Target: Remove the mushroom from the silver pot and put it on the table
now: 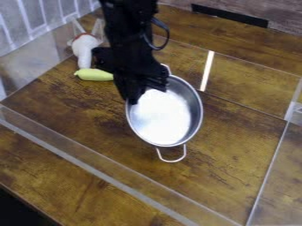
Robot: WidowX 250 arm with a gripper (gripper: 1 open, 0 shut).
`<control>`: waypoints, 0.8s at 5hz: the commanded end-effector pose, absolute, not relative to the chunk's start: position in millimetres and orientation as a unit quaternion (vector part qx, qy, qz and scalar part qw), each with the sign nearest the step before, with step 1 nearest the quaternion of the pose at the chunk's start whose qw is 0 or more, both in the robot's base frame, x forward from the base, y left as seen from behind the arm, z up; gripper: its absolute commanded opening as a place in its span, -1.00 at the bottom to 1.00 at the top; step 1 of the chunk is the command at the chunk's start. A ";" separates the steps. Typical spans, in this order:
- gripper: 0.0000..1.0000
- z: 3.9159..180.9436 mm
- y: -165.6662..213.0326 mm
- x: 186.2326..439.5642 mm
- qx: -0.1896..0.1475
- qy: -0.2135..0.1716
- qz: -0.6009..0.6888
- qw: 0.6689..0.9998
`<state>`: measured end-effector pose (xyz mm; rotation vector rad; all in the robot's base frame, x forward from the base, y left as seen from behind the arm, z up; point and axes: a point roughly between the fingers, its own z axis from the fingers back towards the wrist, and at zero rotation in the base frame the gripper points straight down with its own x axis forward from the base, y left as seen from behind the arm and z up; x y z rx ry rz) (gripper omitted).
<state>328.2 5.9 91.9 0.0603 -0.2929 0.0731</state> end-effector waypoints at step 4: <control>-1.00 81.9 25.4 329.8 -0.006 -0.156 0.017 0.988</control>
